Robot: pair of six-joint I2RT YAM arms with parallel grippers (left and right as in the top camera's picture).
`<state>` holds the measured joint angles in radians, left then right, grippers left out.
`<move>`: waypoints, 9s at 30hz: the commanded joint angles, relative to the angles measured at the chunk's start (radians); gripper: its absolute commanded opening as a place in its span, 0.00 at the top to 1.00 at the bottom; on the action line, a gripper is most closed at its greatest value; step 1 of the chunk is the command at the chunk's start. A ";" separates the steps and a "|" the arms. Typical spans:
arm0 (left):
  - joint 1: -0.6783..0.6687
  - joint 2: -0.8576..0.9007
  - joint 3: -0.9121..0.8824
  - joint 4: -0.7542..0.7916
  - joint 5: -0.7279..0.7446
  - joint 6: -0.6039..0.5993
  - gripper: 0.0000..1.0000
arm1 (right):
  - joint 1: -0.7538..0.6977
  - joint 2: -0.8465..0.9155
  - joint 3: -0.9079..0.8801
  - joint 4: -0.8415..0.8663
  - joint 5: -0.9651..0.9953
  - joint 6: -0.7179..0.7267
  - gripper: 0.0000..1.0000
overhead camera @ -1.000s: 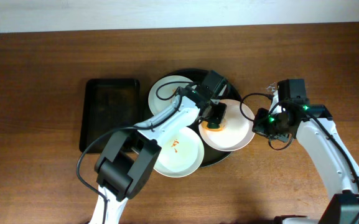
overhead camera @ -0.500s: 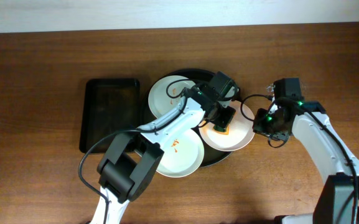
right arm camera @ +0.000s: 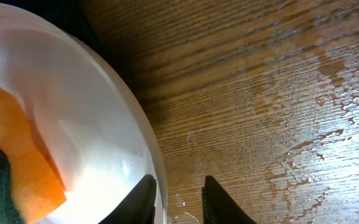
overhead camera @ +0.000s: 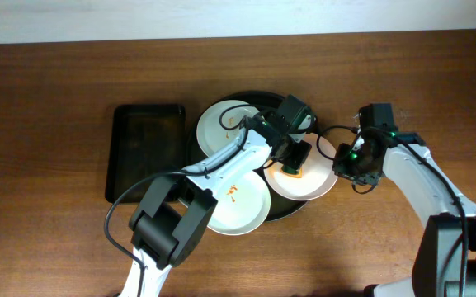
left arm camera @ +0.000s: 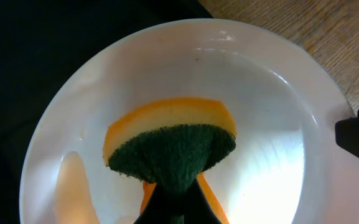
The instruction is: Clean dirty plates on tray and stack at the side
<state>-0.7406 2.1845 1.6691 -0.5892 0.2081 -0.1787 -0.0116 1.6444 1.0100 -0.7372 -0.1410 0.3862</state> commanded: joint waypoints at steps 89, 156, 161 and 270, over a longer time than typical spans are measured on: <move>0.490 -0.143 0.198 -0.386 0.408 0.150 1.00 | 0.183 -0.167 0.185 -0.075 0.569 -0.172 0.96; 0.706 -0.283 0.198 -0.669 0.131 0.218 1.00 | -0.514 0.364 0.365 0.129 0.126 -0.063 0.96; 0.706 -0.283 0.198 -0.669 0.131 0.218 1.00 | -0.485 0.364 0.365 0.120 0.127 -0.064 0.65; 0.583 -0.283 0.198 -0.671 0.098 0.169 1.00 | -0.041 0.013 0.060 -0.131 -0.180 -0.037 0.96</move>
<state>-0.1478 1.9373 1.8484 -1.2739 0.2359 -0.0040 -0.0517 1.6989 1.0157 -0.8555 -0.3447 0.4309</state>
